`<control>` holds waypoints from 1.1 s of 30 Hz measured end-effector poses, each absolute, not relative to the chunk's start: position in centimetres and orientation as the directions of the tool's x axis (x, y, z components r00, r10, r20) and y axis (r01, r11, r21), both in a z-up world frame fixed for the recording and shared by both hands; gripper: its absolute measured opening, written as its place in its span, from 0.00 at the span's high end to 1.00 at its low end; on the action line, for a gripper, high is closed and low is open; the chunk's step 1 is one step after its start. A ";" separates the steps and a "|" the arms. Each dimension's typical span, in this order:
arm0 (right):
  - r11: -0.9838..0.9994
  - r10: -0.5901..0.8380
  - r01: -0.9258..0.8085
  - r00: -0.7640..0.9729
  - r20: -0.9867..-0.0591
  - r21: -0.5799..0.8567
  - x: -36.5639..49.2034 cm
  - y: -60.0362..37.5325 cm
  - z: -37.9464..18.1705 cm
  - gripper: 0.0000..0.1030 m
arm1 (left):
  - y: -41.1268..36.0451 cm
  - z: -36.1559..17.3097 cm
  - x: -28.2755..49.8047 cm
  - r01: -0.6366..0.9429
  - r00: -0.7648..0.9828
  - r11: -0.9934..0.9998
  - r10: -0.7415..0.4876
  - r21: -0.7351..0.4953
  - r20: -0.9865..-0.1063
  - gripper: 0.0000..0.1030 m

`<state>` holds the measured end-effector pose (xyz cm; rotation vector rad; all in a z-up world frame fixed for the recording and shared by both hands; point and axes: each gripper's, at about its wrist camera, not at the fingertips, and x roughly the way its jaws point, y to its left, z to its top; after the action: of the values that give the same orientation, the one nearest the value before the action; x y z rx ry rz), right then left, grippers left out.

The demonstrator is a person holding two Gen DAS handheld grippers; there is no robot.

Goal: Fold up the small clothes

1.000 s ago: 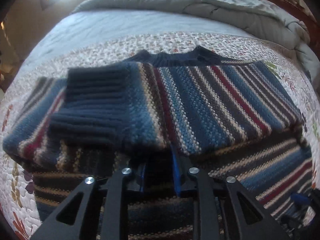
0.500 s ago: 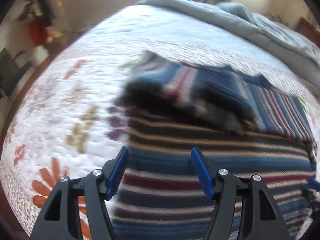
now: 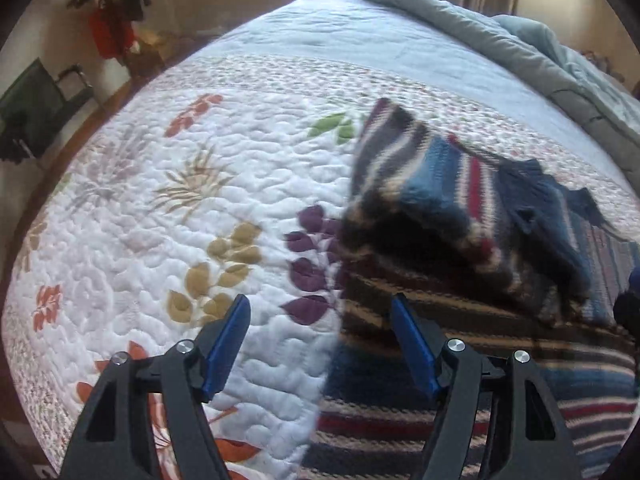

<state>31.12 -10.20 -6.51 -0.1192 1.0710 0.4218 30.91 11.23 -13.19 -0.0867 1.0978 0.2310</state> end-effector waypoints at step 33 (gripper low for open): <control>0.977 0.137 0.098 0.399 -0.907 0.190 31.2 -29.9 -12.7 0.59 | 10.6 -16.4 31.5 -0.211 0.381 0.977 0.111 0.031 -0.918 0.24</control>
<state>31.18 -29.90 -12.73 0.2271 1.1628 0.0247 31.48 10.57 -16.36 -0.0964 1.1621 0.2057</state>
